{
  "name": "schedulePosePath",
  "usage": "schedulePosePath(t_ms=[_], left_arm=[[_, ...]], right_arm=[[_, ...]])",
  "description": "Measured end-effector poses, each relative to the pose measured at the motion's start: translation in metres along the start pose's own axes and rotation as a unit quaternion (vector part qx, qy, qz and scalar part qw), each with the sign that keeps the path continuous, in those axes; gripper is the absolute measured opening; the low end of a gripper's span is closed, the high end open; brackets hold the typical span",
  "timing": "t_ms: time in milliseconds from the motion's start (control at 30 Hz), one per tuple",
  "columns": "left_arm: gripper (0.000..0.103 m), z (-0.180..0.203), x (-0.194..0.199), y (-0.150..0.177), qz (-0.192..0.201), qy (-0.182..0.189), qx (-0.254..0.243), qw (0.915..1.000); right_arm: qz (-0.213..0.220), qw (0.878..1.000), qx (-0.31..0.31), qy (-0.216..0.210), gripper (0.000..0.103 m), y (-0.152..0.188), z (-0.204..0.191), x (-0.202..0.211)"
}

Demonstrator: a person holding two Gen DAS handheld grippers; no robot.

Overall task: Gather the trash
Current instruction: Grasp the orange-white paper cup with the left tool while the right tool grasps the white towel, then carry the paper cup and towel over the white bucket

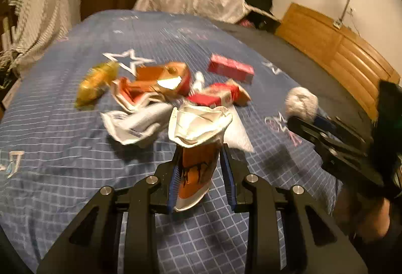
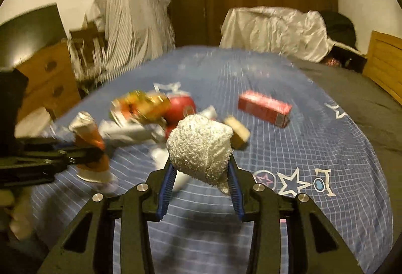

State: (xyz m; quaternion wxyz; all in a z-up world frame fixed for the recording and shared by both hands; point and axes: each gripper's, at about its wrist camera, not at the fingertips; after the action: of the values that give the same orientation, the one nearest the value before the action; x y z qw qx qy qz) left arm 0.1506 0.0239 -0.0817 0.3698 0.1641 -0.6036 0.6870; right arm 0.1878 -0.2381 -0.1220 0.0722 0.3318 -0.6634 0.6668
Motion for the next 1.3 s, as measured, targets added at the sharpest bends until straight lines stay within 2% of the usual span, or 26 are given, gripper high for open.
schedulePosePath(t_ms=[167,400,567,933,1067,1300], left_arm=[[0.028,0.003,0.037,-0.005,0.038,-0.041,0.012,0.9984],[0.028,0.019,0.081,-0.012,0.088,-0.07,0.006,0.9936],[0.028,0.026,0.097,-0.012,0.115,-0.087,0.0,0.9895],[0.028,0.024,0.119,-0.014,0.136,-0.088,-0.001,0.9868],[0.028,0.007,0.134,-0.016,0.142,-0.109,0.008,0.9838],[0.028,-0.04,0.165,-0.021,0.155,-0.156,0.042,0.9746]], right_arm=[[0.048,0.999,-0.003,0.023,0.041,-0.01,-0.027,0.037],[0.085,0.995,0.002,0.056,0.041,-0.03,-0.057,0.071],[0.107,0.991,0.014,0.077,0.041,-0.038,-0.072,0.09],[0.111,0.992,0.022,0.056,0.041,-0.051,-0.088,0.11],[0.111,0.993,0.03,0.036,0.041,-0.064,-0.104,0.106],[0.109,0.992,0.057,-0.009,0.041,-0.092,-0.162,0.088]])
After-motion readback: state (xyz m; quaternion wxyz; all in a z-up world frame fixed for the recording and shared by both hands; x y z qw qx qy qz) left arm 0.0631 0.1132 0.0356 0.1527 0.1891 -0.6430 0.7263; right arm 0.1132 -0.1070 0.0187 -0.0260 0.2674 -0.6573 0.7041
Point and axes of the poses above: each gripper's, at about its wrist camera, not at the fingertips, and x roughly against the way its jaws point, z to its right, y to its underside
